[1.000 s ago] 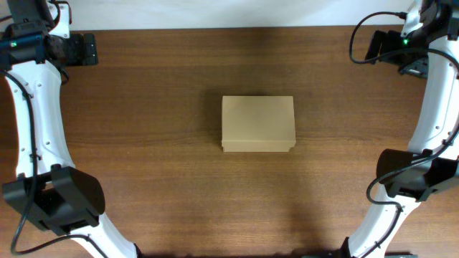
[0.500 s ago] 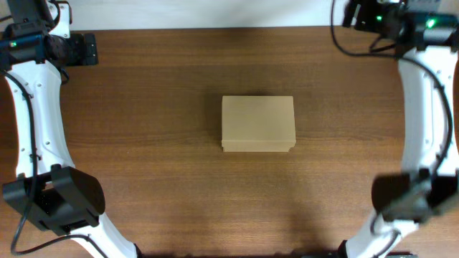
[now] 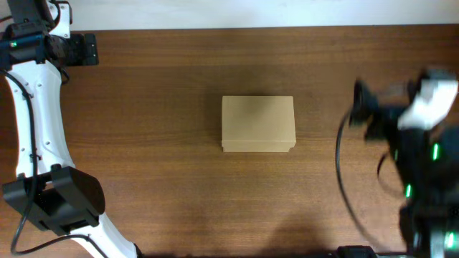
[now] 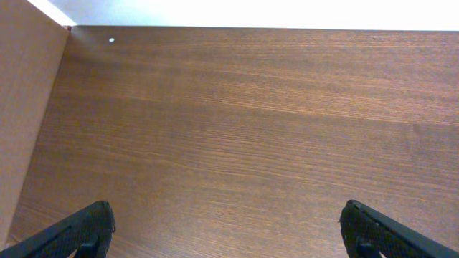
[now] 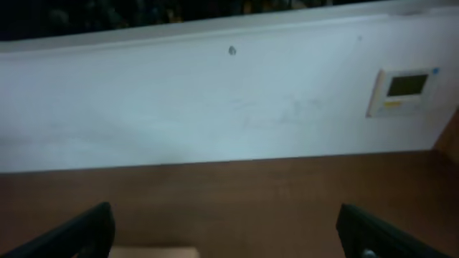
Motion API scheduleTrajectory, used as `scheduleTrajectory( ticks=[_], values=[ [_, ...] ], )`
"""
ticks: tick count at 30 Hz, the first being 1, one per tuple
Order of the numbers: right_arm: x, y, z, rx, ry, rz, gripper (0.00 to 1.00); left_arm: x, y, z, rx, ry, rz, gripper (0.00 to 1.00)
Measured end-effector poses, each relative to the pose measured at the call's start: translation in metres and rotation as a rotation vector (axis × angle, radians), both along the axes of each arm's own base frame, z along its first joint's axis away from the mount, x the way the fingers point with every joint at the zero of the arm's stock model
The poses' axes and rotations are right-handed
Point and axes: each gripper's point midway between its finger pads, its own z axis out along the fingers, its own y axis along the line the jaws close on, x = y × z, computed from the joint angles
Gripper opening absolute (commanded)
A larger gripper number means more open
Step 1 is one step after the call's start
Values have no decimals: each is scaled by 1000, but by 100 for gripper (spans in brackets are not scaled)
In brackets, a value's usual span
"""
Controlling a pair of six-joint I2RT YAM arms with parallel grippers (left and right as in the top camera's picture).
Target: Pack container
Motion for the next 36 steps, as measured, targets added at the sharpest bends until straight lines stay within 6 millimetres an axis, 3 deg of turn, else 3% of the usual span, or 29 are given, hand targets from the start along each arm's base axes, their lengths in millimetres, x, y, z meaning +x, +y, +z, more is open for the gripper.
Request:
scheduleTrajectory(
  ticks=[5, 9, 16, 36],
  values=[
    [-47, 1, -40, -2, -99, 0, 99, 0, 0, 0, 0, 0, 0, 100],
    [-59, 1, -71, -3, -216, 0, 100, 0, 0, 0, 0, 0, 0, 100],
    [-58, 1, -112, -4, -319, 0, 99, 0, 0, 0, 0, 1, 0, 100],
    [-41, -1, -167, -4, -312, -8, 99, 0, 0, 0, -1, 1, 0, 100]
  ],
)
